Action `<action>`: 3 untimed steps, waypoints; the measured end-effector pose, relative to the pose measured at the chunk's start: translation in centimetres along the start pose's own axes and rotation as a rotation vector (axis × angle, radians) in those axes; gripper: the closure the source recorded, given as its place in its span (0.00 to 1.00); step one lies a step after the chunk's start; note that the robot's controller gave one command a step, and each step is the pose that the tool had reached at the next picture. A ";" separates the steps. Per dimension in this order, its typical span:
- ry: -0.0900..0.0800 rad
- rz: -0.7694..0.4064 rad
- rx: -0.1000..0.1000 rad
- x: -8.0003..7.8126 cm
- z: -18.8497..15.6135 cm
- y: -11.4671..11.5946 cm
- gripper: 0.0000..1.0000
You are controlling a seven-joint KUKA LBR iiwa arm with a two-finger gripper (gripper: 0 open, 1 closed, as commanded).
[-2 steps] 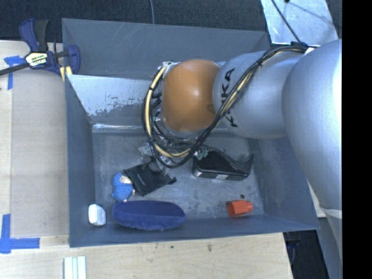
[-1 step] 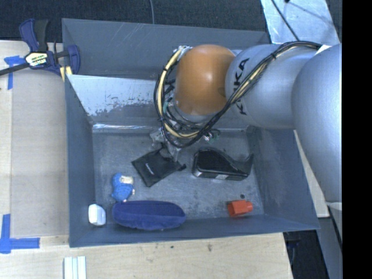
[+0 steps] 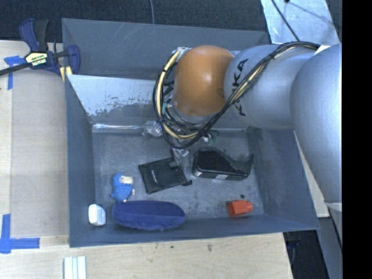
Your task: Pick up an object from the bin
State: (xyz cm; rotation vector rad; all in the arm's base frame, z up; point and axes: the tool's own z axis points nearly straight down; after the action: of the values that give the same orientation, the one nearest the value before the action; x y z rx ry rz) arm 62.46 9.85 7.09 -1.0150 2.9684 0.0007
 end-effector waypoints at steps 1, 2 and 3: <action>0.003 -0.405 -0.003 4.7 0.0 -0.2 0.00; 0.001 -0.404 -0.002 4.5 -0.1 -0.2 1.00; -0.001 -0.412 -0.001 7.6 -0.1 0.3 1.00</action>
Offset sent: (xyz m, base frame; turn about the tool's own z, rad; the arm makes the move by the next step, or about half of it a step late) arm -0.0357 -0.0301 -0.0009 -0.4076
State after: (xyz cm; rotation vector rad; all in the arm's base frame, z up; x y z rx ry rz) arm 56.27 5.49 7.12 -1.6006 2.6974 0.0016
